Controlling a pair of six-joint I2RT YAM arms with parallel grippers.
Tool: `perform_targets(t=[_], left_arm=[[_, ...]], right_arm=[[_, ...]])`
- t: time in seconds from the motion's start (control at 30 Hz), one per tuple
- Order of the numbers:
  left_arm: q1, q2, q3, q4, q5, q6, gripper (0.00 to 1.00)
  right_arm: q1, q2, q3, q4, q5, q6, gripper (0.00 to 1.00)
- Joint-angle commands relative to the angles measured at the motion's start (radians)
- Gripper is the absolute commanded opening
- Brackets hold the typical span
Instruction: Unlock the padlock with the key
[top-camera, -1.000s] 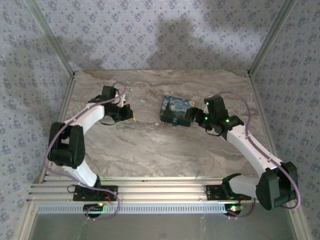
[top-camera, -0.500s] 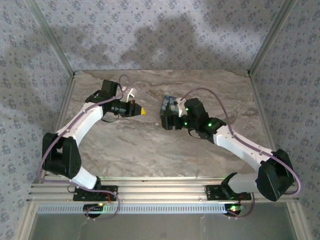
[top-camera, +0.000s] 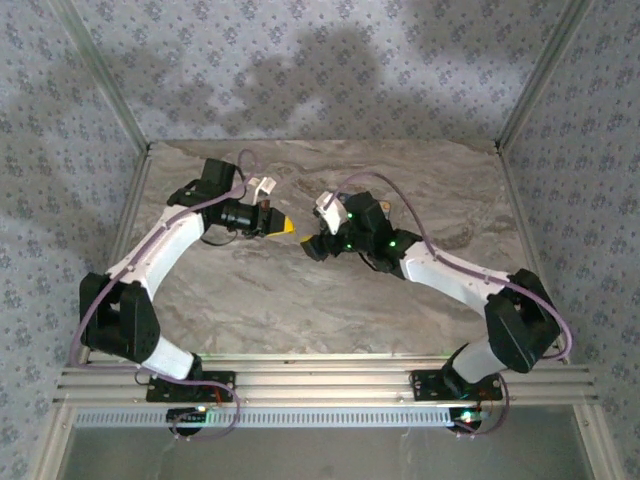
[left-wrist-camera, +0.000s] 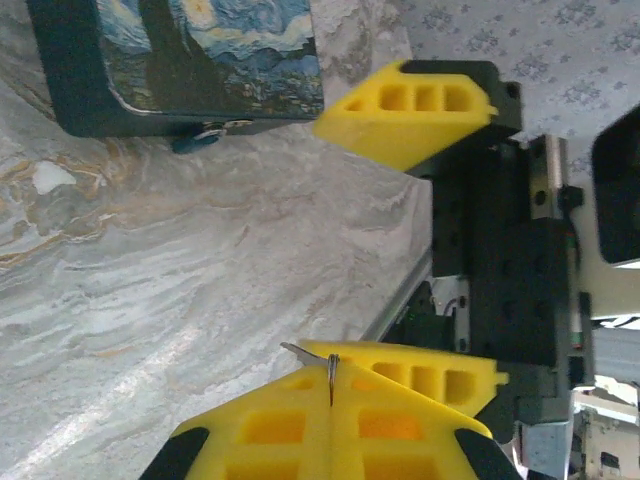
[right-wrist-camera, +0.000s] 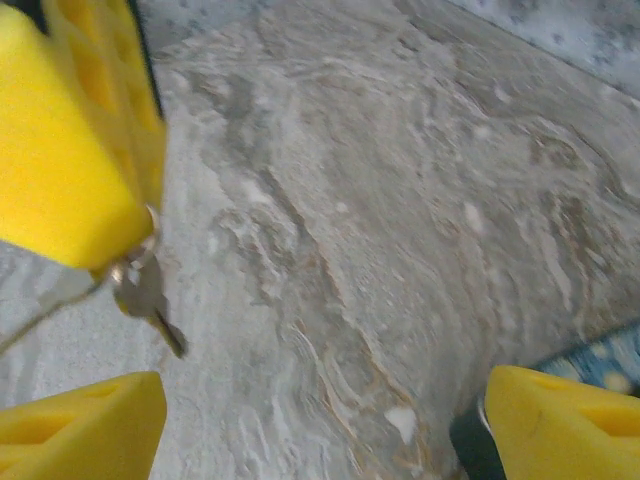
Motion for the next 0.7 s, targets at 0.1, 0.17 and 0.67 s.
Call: perform_targets(t=[0.1, 0.17, 0.67], left_arm=[[-0.005, -0.049, -0.001, -0.080, -0.027, 0.050, 0.00], [-0.005, -0.049, 0.002, -0.095, -0.048, 0.064, 0.00], [-0.005, -0.031, 0.033, -0.120, -0.015, 0.091, 0.00]], right_arm=[[0.004, 0.032, 0.093, 0.023, -0.237, 0.071, 0.85], [0.002, 0.041, 0.118, -0.003, -0.283, 0.105, 0.86], [-0.054, 0.169, 0.270, -0.077, -0.523, 0.232, 0.66]])
